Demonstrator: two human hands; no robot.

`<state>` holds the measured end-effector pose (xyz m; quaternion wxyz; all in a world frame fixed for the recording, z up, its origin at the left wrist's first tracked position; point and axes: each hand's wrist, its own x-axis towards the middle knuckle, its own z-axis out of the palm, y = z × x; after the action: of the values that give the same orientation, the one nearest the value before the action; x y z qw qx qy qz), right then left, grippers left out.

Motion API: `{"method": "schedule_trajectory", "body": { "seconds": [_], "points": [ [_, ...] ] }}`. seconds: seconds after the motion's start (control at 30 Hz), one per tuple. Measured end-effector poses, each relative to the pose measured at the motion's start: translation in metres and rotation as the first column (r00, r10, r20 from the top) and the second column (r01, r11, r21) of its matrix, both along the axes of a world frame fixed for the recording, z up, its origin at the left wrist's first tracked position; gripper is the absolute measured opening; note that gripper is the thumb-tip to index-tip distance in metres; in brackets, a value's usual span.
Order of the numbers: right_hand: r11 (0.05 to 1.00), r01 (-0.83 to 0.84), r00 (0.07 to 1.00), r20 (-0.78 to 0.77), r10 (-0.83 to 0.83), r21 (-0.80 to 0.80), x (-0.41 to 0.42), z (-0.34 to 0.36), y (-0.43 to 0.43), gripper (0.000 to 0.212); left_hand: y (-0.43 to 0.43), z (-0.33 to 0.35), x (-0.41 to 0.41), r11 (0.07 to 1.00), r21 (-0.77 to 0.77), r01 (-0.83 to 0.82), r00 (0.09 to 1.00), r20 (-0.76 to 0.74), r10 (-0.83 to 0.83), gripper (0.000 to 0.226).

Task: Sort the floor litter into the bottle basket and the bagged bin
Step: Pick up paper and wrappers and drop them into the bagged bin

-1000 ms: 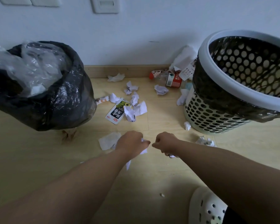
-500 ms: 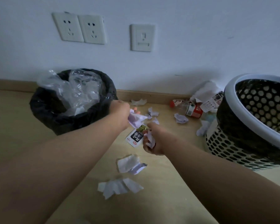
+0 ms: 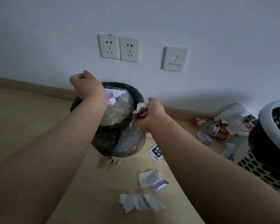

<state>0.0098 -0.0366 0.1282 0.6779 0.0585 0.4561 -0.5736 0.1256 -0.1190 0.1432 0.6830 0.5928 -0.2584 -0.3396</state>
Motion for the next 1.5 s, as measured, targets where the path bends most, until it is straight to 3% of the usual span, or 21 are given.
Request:
{"method": "schedule_trajectory", "body": {
  "seconds": [0.13, 0.2, 0.27, 0.37, 0.43, 0.47, 0.5, 0.57, 0.63, 0.7, 0.77, 0.87, 1.03, 1.17, 1.3, 1.4, 1.5],
  "points": [
    [0.998, 0.06, 0.998, 0.009, -0.06, -0.032, 0.014, 0.006, -0.015, 0.031, -0.001, -0.008, 0.014, 0.997, -0.018, -0.08, 0.996, 0.029, 0.081, 0.011],
    [0.992, 0.103, 0.995, 0.014, -0.102, -0.067, 0.022, 0.006, -0.022, 0.023, 0.002, -0.013, 0.015, 0.999, 0.008, -0.034, 0.994, 0.101, 0.033, 0.027],
    [0.985, 0.123, 0.992, 0.025, -0.12, -0.119, 0.028, 0.004, -0.025, 0.02, 0.002, -0.023, 0.018, 0.997, 0.053, 0.049, 0.967, 0.247, -0.06, 0.026],
    [0.976, 0.023, 0.996, -0.082, -0.041, -0.214, 0.035, -0.001, -0.03, 0.018, 0.003, -0.039, 0.023, 0.952, 0.234, 0.199, 0.827, 0.481, -0.291, 0.017],
    [0.966, -0.155, 0.921, -0.385, 0.064, -0.208, 0.043, -0.01, -0.038, 0.016, 0.005, -0.05, 0.027, 0.883, 0.39, 0.26, 0.666, 0.59, -0.457, 0.028],
    [0.955, -0.246, 0.82, -0.561, 0.115, -0.164, 0.048, -0.014, -0.041, 0.015, 0.006, -0.054, 0.029, 0.845, 0.471, 0.253, 0.519, 0.671, -0.53, 0.032],
    [0.936, -0.339, 0.683, -0.71, 0.175, -0.096, 0.051, -0.02, -0.042, 0.026, 0.006, -0.058, 0.032, 0.803, 0.549, 0.233, 0.356, 0.72, -0.596, 0.036],
    [0.863, -0.499, 0.311, -0.914, 0.261, 0.077, 0.055, -0.027, -0.04, 0.047, 0.005, -0.063, 0.037, 0.725, 0.66, 0.198, 0.128, 0.716, -0.687, 0.048],
    [0.781, -0.584, -0.061, -0.971, 0.229, 0.221, 0.053, -0.033, -0.037, 0.053, 0.007, -0.067, 0.04, 0.685, 0.709, 0.17, 0.045, 0.689, -0.724, 0.051],
    [0.724, -0.593, -0.323, -0.928, 0.186, 0.352, 0.049, -0.039, -0.037, 0.054, 0.01, -0.069, 0.044, 0.691, 0.707, 0.153, 0.011, 0.698, -0.716, 0.045],
    [0.709, -0.527, -0.526, -0.835, 0.161, 0.468, 0.045, -0.044, -0.042, 0.054, 0.011, -0.07, 0.049, 0.706, 0.694, 0.141, -0.004, 0.714, -0.701, 0.042],
    [0.704, -0.421, -0.708, -0.692, 0.139, 0.572, 0.039, -0.047, -0.05, 0.048, 0.004, -0.072, 0.053, 0.723, 0.677, 0.135, -0.041, 0.733, -0.679, 0.038],
    [0.6, -0.339, -0.815, -0.544, 0.197, 0.725, 0.039, -0.052, -0.06, 0.045, -0.009, -0.07, 0.052, 0.714, 0.656, 0.244, -0.038, 0.742, -0.669, 0.045],
    [0.515, -0.33, -0.839, -0.496, 0.223, 0.791, 0.04, -0.054, -0.067, 0.05, -0.021, -0.085, 0.051, 0.527, 0.808, 0.264, -0.178, 0.578, -0.796, 0.056],
    [0.459, -0.372, -0.834, -0.508, 0.217, 0.807, 0.038, -0.054, -0.075, 0.05, -0.025, -0.087, 0.038, 0.368, 0.924, 0.107, -0.321, 0.382, -0.867, 0.045],
    [0.495, -0.437, -0.787, -0.586, 0.194, 0.751, 0.034, -0.059, -0.079, 0.044, -0.031, -0.09, 0.031, 0.315, 0.949, 0.018, -0.319, 0.304, -0.898, 0.046],
    [0.613, -0.546, -0.66, -0.744, 0.104, 0.571, 0.023, -0.064, -0.081, 0.031, -0.039, -0.095, 0.031, 0.389, 0.921, 0.017, -0.292, 0.377, -0.879, 0.038]
  ]
}}
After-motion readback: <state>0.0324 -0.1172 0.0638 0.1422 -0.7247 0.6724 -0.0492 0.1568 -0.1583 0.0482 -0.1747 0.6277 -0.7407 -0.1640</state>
